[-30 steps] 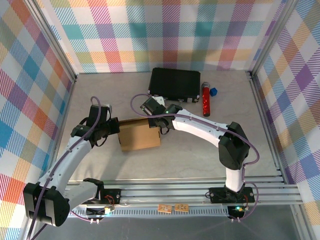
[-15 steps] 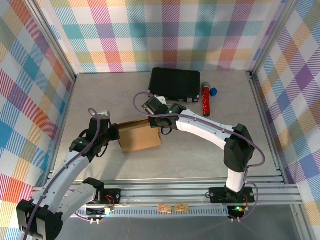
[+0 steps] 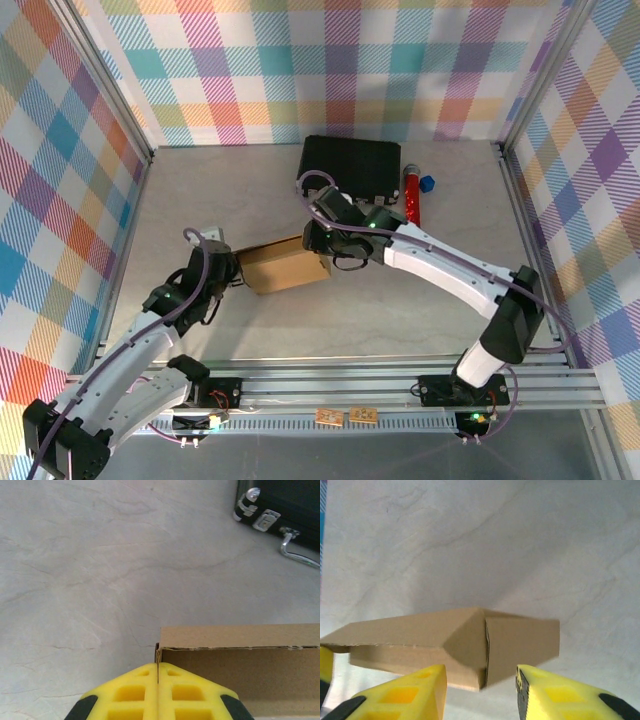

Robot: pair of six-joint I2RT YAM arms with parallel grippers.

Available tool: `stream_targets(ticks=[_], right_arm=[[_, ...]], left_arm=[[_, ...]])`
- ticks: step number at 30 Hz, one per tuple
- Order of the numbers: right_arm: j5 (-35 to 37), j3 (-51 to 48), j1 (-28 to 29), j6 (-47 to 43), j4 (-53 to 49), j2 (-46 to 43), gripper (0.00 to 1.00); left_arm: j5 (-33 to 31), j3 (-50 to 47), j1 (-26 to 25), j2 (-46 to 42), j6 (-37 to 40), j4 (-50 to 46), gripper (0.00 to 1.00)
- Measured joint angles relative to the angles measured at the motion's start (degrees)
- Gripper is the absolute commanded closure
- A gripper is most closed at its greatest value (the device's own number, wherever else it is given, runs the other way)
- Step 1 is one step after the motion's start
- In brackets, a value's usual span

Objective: Fold the paper box

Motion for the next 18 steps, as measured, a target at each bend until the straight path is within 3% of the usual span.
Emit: stream_targets(ticks=[8, 18], right_arm=[[-5.6, -2.9, -0.1, 10.7, 1.3, -2.9, 0.51], [-12.4, -16.5, -2.6, 26.4, 9.5, -9.2, 0.36]], left_arm=[[-10.9, 0.2, -7.8, 2.6, -2.9, -1.9, 1.00], [-21.3, 2.8, -15.3, 9.8, -8.5, -4.4, 1.00]])
